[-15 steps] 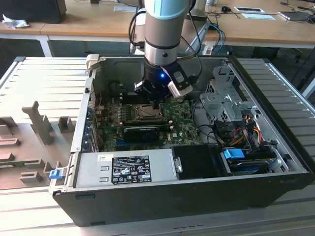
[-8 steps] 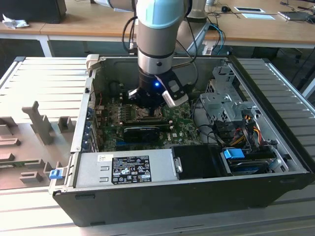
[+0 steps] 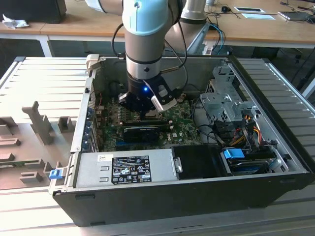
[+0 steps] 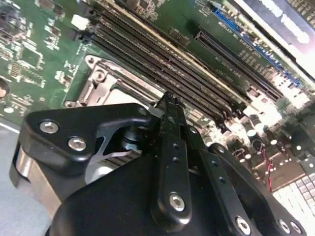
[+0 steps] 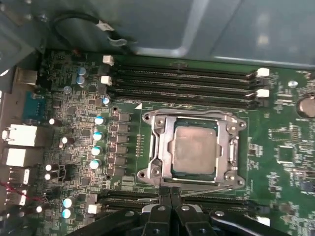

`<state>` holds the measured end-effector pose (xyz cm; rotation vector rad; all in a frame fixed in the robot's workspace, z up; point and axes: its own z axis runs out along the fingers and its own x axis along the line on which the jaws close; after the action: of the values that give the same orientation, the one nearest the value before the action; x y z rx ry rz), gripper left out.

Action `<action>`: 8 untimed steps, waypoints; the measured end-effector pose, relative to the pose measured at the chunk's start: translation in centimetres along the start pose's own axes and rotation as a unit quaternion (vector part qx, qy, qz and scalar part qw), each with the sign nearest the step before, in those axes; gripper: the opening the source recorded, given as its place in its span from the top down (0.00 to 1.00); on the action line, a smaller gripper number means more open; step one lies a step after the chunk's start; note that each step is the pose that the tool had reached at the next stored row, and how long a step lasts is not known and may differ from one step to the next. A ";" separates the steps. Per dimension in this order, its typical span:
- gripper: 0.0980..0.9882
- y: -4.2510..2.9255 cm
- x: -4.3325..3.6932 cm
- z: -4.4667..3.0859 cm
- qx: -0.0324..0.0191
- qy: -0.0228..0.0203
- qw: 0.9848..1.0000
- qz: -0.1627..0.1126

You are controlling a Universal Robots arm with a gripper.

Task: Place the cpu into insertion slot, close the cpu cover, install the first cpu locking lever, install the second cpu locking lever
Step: 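Install the second cpu locking lever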

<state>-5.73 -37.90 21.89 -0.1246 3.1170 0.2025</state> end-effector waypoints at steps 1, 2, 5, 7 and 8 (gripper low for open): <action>0.99 -0.03 0.02 0.07 -0.002 0.000 1.000 -0.001; 0.99 -0.10 0.05 0.11 -0.009 -0.001 1.000 -0.001; 0.99 -0.68 0.50 0.12 -0.029 -0.002 1.000 -0.001; 0.99 -0.90 0.67 0.10 -0.031 -0.002 1.000 -0.001; 0.99 -1.05 0.74 0.10 -0.033 -0.003 0.999 -0.001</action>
<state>-6.38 -38.98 21.65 -0.1281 3.1058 0.3051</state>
